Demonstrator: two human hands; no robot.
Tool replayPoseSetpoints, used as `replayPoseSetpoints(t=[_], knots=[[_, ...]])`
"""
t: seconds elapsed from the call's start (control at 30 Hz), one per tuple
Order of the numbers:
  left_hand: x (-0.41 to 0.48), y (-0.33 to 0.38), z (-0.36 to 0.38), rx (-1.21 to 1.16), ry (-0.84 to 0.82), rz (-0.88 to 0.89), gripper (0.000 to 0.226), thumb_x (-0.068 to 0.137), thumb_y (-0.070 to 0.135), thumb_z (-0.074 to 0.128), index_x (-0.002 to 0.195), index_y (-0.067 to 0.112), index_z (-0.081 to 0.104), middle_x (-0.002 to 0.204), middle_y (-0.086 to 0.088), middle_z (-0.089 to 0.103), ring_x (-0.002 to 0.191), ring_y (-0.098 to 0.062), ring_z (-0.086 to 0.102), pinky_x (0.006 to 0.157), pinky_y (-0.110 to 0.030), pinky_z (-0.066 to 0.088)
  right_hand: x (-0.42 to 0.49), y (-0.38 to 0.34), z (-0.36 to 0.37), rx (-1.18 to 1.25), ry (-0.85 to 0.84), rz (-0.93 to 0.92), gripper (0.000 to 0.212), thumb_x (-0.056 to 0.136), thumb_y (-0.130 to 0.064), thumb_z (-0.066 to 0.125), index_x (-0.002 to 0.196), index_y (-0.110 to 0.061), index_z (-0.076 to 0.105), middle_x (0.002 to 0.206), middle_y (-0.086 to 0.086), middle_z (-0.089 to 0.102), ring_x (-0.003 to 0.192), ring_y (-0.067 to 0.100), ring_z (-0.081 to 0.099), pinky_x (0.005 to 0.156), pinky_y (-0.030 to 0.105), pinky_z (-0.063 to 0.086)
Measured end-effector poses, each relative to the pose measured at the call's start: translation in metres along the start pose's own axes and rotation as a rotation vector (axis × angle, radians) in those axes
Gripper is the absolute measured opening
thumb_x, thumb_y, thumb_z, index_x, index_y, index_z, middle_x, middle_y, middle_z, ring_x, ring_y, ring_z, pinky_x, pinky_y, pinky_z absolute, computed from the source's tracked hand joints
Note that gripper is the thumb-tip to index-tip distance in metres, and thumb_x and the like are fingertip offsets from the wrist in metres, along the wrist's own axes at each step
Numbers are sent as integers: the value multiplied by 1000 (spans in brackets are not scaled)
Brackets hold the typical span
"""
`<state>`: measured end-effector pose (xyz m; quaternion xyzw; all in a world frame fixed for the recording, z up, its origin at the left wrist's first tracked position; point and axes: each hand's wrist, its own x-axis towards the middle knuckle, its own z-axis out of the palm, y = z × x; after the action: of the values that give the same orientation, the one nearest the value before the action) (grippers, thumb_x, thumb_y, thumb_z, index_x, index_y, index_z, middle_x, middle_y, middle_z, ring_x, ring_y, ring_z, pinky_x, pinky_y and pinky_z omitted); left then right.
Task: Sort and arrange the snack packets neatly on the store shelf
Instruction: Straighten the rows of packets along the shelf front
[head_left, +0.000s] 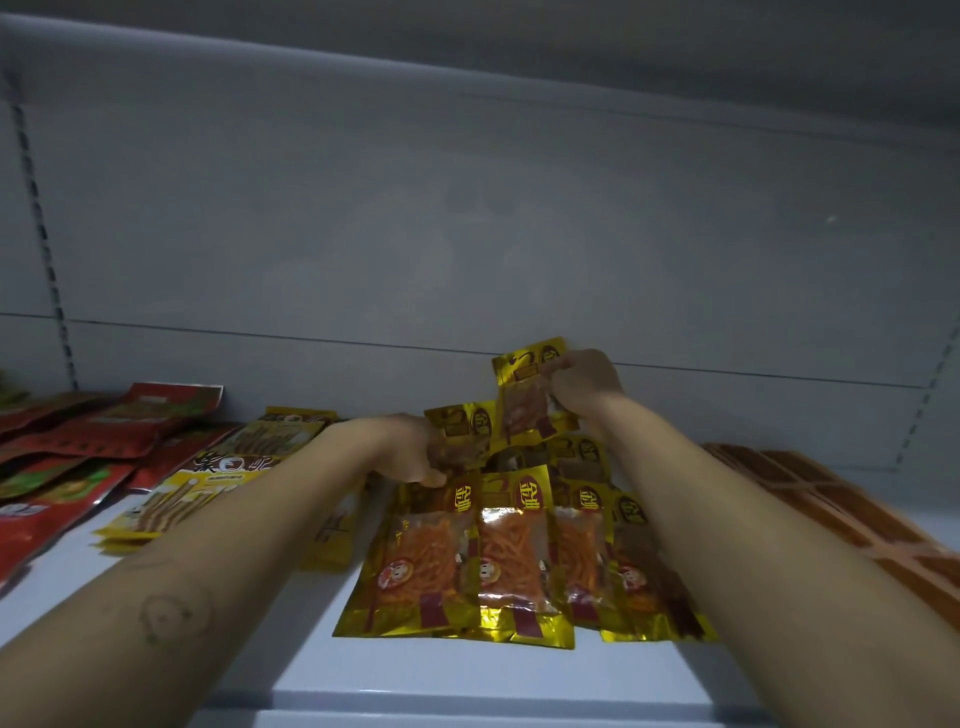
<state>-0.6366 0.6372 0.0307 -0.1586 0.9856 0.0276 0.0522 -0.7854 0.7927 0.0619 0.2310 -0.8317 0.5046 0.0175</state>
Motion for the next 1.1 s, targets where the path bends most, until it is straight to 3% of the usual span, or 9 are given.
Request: replayPoseSetpoints(t=[0.2,0.27,0.4,0.5,0.6,0.73,0.87,1.03,1.1], knots=[[0,-3,9,-51,3,35,60,99,38,56,153,30,33,151,-3,45,133,-26,46,103,-31,39,1,-5,2,33,2,-30,28,88,-1,50,96,-16,72,102,9,68,87,23,62,61,24,44],[0,-3,9,-54,-22,60,58,100,36,54,153,32,32,153,-3,43,136,-26,44,106,-31,36,2,-5,1,70,-25,-20,28,88,0,49,90,-17,70,105,13,70,87,25,62,65,27,45],[-1,-5,8,-14,1,44,56,100,41,53,152,34,35,149,-2,48,132,-25,47,95,-26,36,3,-4,4,64,-36,-27,33,87,0,48,77,-26,66,111,16,69,92,25,60,77,33,47],[-2,-7,12,10,2,30,56,100,44,51,153,33,33,148,-5,48,133,-26,47,103,-31,39,2,-3,14,35,-79,-32,35,86,1,50,72,-28,65,111,16,70,100,32,65,88,40,52],[-2,-7,14,41,-4,-7,59,100,48,49,153,27,34,149,-8,47,134,-27,45,106,-34,38,-1,-1,21,33,-100,-21,34,86,1,52,70,-26,66,101,13,71,96,30,64,89,40,53],[-3,-7,14,43,-9,-31,61,100,49,49,152,20,35,150,-8,46,134,-26,46,109,-34,39,-9,7,29,-220,-111,-50,19,85,-8,60,93,-16,75,105,9,71,102,29,65,83,32,53],[-4,-2,14,23,24,-34,58,100,48,49,150,19,39,144,-9,51,130,-27,49,105,-35,41,-21,21,36,-656,-279,-40,29,90,-27,62,113,-11,68,118,10,67,105,29,64,82,29,52],[-9,10,6,-18,165,5,54,102,52,38,153,37,27,158,-2,31,142,-30,33,114,-49,23,-21,-2,5,-674,-267,-157,37,99,-28,49,132,-15,60,139,9,56,123,30,54,96,31,45],[-8,17,5,-38,144,76,49,102,53,37,150,44,31,156,2,35,140,-27,36,108,-43,28,-25,-12,-15,-648,-235,-207,39,100,-26,48,137,-20,56,146,5,50,130,27,50,99,29,42]])
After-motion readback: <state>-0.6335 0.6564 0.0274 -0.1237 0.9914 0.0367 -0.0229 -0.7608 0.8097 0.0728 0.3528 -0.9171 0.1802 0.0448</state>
